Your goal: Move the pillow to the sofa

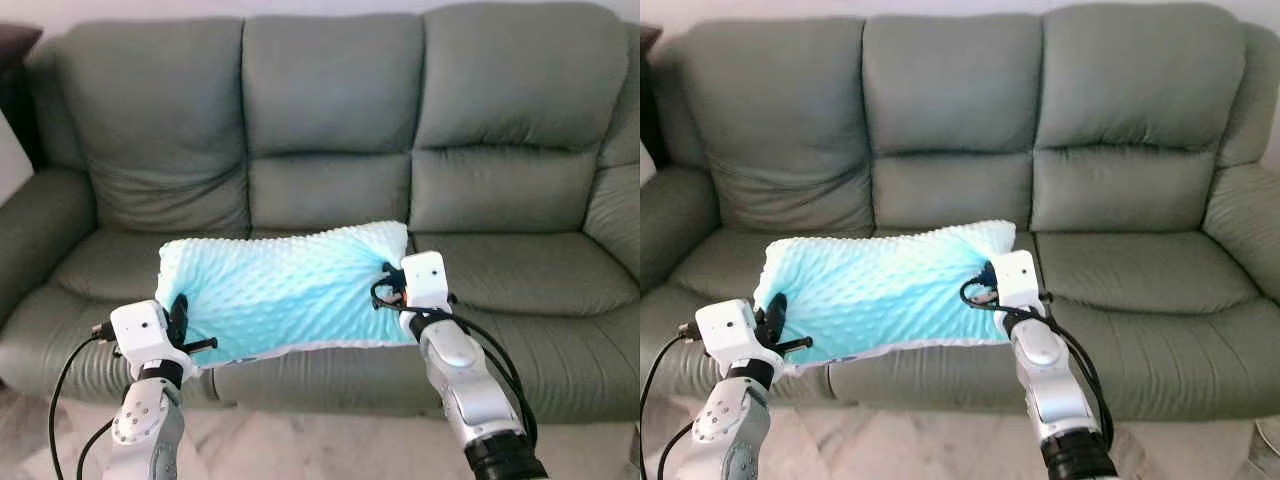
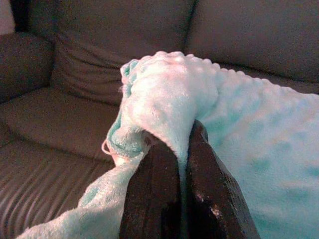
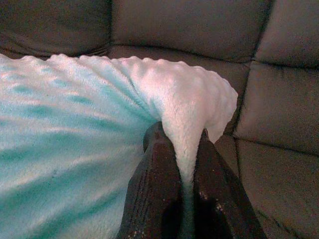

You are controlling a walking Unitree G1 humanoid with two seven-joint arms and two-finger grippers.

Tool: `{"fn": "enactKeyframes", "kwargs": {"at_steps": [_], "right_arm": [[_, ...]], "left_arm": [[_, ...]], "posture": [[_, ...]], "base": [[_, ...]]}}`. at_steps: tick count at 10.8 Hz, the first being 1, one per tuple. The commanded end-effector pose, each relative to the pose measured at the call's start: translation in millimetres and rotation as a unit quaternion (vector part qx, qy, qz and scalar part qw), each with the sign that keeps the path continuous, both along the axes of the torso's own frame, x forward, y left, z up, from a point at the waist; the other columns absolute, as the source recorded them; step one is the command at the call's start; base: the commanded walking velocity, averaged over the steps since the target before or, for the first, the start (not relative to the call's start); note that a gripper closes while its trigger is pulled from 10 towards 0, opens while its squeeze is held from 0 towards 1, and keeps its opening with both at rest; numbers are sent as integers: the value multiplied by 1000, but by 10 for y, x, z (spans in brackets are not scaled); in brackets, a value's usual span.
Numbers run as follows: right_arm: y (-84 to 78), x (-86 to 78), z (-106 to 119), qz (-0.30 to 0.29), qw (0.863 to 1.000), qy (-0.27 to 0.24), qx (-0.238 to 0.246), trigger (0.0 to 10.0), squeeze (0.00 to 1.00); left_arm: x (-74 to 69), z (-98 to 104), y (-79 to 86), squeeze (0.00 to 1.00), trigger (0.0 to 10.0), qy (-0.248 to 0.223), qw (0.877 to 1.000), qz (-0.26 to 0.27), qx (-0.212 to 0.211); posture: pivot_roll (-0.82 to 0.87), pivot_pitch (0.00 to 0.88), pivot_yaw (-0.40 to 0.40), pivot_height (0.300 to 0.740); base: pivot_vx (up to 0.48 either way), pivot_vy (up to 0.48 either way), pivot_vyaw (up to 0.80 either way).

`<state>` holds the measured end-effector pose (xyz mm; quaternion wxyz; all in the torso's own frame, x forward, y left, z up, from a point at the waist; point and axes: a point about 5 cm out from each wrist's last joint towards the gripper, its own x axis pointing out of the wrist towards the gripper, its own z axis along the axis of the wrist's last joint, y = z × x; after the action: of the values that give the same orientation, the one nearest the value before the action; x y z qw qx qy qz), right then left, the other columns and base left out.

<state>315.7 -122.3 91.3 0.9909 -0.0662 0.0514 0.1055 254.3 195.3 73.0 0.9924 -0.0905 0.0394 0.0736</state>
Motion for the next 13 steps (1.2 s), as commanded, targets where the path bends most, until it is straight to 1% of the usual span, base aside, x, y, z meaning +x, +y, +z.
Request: {"fn": "enactKeyframes", "kwargs": {"at_steps": [1, 9, 10, 11, 12, 13], "right_arm": [[-2, 22, 99, -3, 1000, -21, 6, 10000, 0], [13, 0, 91, -5, 1000, -18, 9, 10000, 0], [16, -3, 89, -5, 1000, -17, 8, 10000, 0], [17, -7, 84, -5, 1000, -16, 8, 10000, 0], [15, -14, 71, -6, 1000, -13, 10, 10000, 0], [2, -24, 29, -9, 1000, 1, 21, 10000, 0]], "left_arm": [[18, 32, 25, 0, 10000, -8, 1000, -2, 5], [2, 2, -23, 0, 10000, 0, 1000, -11, -2], [2, -1, -38, 0, 10000, -6, 1000, -11, -21], [-7, -30, -43, 0, 10000, 8, 1000, -9, -9], [-15, -61, -46, 0, 10000, 15, 1000, -10, -6], [-24, -119, -40, 0, 10000, 28, 1000, -14, 1]], "posture": [[-109, 65, 54, 740], [-111, 71, 61, 740], [-111, 71, 62, 740], [-111, 71, 64, 740], [-114, 72, 66, 740], [-117, 74, 69, 740]], "base": [[480, 0, 0], [479, 0, 0], [0, 0, 0], [0, 0, 0], [0, 0, 0], [0, 0, 0]]}}
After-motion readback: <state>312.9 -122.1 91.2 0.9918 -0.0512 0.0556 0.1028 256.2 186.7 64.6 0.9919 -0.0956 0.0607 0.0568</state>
